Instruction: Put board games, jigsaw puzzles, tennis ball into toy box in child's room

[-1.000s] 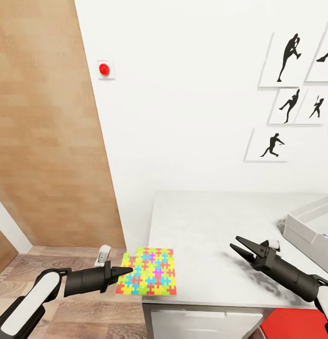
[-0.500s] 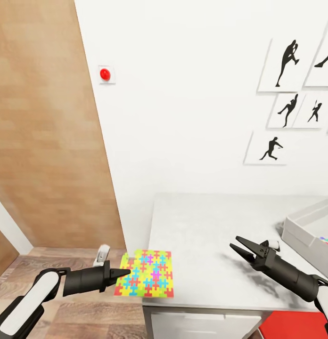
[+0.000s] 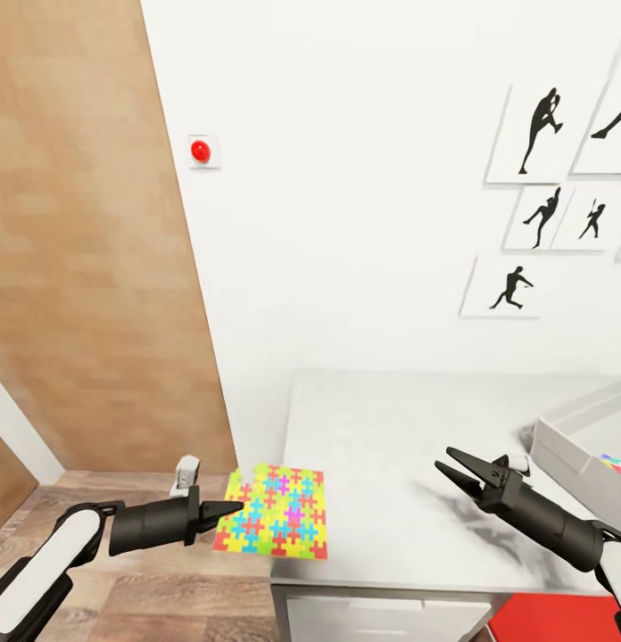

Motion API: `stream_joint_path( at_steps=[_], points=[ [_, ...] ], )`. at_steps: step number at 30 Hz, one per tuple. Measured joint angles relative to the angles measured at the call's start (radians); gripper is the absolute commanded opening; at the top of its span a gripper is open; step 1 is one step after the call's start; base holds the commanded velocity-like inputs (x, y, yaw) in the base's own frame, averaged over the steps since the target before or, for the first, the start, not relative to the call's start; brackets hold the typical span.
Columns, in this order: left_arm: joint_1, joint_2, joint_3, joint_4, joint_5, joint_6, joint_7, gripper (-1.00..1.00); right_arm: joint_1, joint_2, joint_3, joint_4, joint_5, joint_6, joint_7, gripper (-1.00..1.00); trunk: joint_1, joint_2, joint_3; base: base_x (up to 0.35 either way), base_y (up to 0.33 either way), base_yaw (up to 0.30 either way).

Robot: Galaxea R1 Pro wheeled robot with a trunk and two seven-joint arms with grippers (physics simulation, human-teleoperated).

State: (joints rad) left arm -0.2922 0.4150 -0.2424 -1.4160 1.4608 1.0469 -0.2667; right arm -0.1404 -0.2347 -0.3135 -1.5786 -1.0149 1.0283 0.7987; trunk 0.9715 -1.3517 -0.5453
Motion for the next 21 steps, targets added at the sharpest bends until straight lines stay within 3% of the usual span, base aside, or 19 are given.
stream_joint_path(
  at_steps=[7,9,13,17,21],
  points=[
    [0.000,0.031,0.001,-0.002,0.009,0.000,-0.003,-1.00,0.000,-0.001,-0.004,0.000,0.000,0.000,0.000,1.00,-0.027,0.049,0.022,0.000,0.000,0.000],
    [0.000,0.046,0.001,-0.002,0.034,0.000,-0.006,-1.00,0.000,-0.001,-0.005,0.000,0.000,0.000,0.000,1.00,-0.035,0.063,0.028,0.000,0.000,0.000],
    [0.000,0.078,0.001,-0.006,0.120,0.000,-0.008,-1.00,0.000,-0.001,-0.007,0.000,0.000,0.000,0.000,1.00,-0.050,0.091,0.041,0.000,0.000,0.000],
    [-0.006,0.098,0.005,-0.026,0.147,0.000,-0.008,-1.00,0.000,-0.001,-0.009,0.000,0.000,0.000,0.001,1.00,-0.065,0.119,0.053,0.000,0.000,0.000],
    [-0.060,0.101,0.003,-0.028,0.159,0.000,-0.008,-1.00,0.000,-0.001,-0.022,0.000,0.000,0.000,0.000,1.00,-0.081,0.147,0.066,0.000,0.000,0.000]
  ],
)
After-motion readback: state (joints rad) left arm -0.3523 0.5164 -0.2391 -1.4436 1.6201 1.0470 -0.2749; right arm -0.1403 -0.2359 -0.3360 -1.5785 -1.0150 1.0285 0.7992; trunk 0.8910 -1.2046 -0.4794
